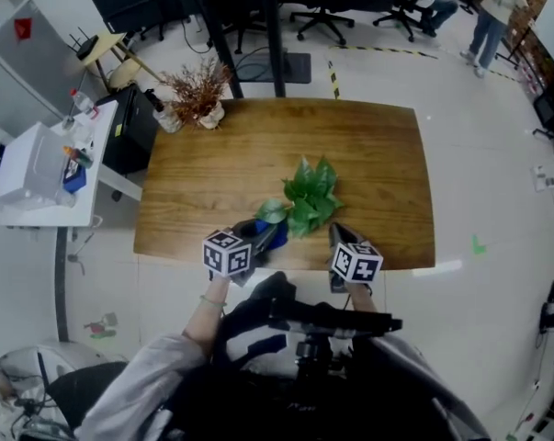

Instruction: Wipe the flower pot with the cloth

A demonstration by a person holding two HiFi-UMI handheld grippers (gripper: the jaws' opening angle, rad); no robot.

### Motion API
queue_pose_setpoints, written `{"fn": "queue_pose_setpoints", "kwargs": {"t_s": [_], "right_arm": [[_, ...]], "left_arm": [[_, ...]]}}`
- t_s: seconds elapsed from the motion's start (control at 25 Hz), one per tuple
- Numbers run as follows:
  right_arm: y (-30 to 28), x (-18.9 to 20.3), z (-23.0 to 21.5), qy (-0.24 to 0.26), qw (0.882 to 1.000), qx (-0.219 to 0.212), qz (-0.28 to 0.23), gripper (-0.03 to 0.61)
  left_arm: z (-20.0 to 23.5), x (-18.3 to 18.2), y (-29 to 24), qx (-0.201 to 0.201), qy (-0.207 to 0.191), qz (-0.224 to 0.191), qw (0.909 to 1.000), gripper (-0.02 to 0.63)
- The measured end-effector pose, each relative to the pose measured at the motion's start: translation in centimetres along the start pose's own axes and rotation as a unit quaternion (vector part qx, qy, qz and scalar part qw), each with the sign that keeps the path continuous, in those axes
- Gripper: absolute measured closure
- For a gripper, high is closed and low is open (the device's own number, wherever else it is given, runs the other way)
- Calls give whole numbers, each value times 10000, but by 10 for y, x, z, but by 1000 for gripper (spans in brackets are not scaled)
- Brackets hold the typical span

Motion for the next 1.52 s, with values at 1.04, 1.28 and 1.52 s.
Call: {"fn": "queue_pose_setpoints", "kwargs": {"t_s": [1.04,1.28,1.52], "right_arm": [[85,49,28,827,9916,-960,-270,571],[95,55,26,877,9912,-944,-292,571],[98,58,23,910,9912,-913,-292,571]], "left_arm": [[-97,47,51,-535,720,-1223,9884,544],[-105,54,47,-505,721,-1204,9888,544],[-109,56,46,-510,720,-1209,9887,544]]}}
Point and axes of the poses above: the fingertips, and each gripper's own axes: y backward along the fingers, z to its left, x out of its underside, the point moved 4 cm from there along y, backward along the fingers, and after that the axes turned 9 degrees about z, right-handed, at the moved point
